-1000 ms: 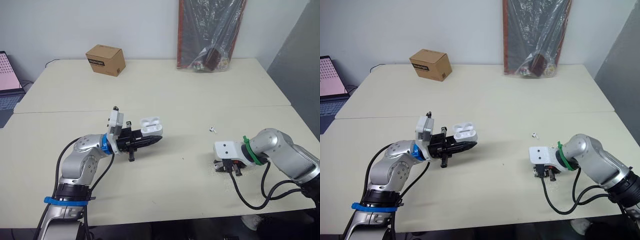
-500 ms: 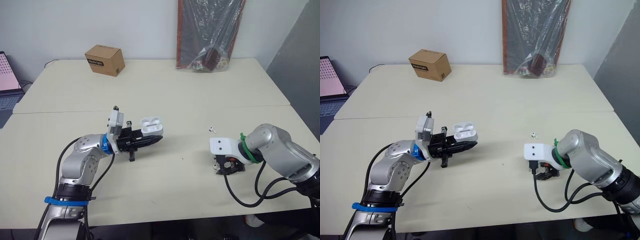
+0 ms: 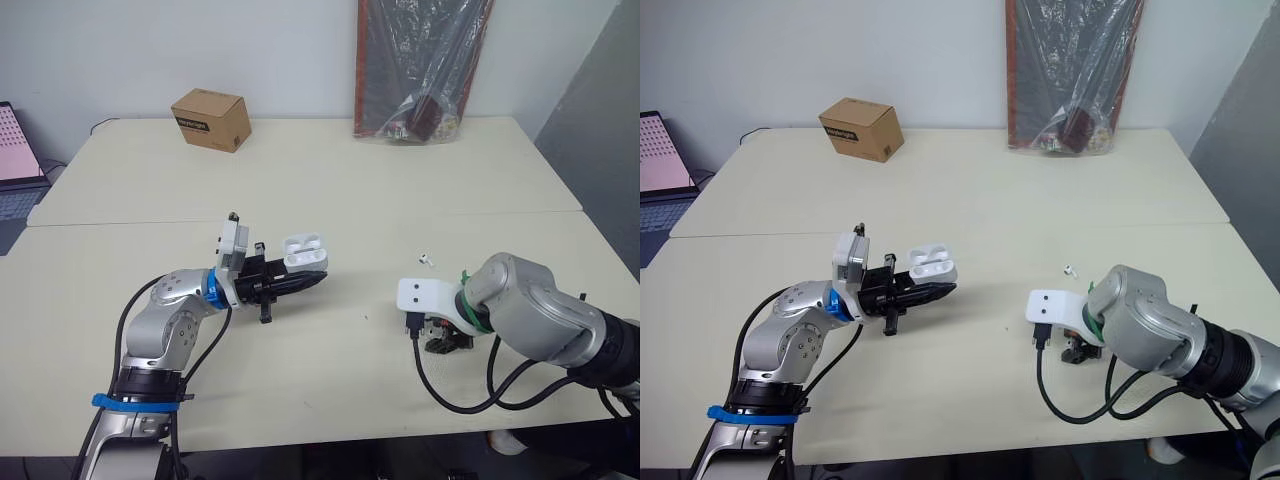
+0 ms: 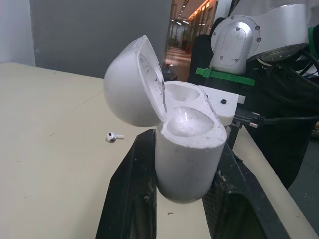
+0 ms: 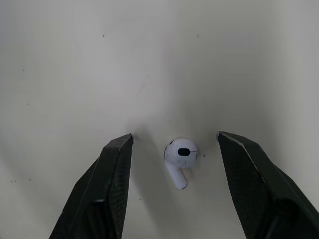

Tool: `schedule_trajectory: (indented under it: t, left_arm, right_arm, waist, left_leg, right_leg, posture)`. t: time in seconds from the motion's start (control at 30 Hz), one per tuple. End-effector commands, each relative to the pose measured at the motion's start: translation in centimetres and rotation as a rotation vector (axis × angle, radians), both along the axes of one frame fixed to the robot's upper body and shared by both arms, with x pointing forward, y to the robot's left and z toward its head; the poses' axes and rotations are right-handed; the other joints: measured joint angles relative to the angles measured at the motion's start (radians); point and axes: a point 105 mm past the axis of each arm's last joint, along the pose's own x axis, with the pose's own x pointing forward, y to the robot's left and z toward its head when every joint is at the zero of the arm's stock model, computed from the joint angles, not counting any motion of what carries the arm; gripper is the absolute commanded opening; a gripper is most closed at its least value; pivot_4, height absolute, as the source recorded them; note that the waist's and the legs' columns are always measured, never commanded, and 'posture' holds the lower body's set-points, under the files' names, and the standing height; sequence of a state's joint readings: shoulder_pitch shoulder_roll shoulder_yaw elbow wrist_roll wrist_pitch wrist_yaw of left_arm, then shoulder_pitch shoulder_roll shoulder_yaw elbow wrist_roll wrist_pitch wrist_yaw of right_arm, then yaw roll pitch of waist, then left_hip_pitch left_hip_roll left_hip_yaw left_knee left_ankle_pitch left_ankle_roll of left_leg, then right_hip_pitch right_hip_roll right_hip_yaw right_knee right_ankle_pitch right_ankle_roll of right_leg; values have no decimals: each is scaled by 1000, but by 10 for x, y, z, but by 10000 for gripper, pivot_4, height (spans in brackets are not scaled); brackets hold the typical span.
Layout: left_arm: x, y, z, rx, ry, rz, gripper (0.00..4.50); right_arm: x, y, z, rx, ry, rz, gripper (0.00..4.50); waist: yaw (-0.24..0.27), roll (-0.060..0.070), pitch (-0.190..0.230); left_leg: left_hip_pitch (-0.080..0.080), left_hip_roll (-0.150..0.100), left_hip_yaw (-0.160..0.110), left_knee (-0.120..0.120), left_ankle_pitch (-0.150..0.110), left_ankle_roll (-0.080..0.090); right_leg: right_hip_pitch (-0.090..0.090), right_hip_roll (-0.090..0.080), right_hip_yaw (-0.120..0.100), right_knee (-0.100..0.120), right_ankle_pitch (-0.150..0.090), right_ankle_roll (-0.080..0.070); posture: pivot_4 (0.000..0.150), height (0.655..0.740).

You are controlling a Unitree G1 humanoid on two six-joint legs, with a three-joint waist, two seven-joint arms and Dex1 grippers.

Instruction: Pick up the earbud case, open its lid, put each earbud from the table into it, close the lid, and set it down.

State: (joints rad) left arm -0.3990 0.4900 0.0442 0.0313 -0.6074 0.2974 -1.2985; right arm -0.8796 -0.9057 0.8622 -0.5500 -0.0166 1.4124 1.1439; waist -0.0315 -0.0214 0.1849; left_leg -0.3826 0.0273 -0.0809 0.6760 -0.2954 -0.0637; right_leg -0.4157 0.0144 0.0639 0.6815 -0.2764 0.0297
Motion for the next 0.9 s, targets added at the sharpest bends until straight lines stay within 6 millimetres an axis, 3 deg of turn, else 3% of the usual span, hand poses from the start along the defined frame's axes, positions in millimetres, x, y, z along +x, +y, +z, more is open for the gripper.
schedule_trajectory:
  t: [0.03, 0.47, 0.6, 0.9]
  left_arm:
    - [-4, -3, 9, -6, -47, -18, 7707]
    - [-4, -2, 8, -7, -47, -15, 7707]
    - [-4, -2, 8, -9, -48, -12, 7707]
    - [-5, -3, 8, -12, -49, -9, 7707]
  right_arm:
    - [-2, 3, 5, -15, -20, 10, 27833]
    - [4, 3, -1, -48, -32, -23, 27833]
    - [5, 1, -1, -59, -37, -33, 19331]
    - [4, -1, -1, -74, -27, -38, 19331]
  waist:
    - [0, 0, 0]
    - [-1, 0, 0]
    - [-1, 0, 0]
    - [-1, 0, 0]
  left_leg:
    - [0, 0, 0, 0, 0, 0]
    - [0, 0, 0, 0, 0, 0]
    - [0, 0, 0, 0, 0, 0]
    - [0, 0, 0, 0, 0, 0]
  right_leg:
    - [0, 0, 0, 0, 0, 0]
    - [0, 0, 0, 0, 0, 0]
    - [0, 0, 0, 0, 0, 0]
    - [0, 0, 0, 0, 0, 0]
  posture:
    - [1500, 7400]
    - [1500, 7400]
    - [1500, 7400]
    - [1500, 7400]
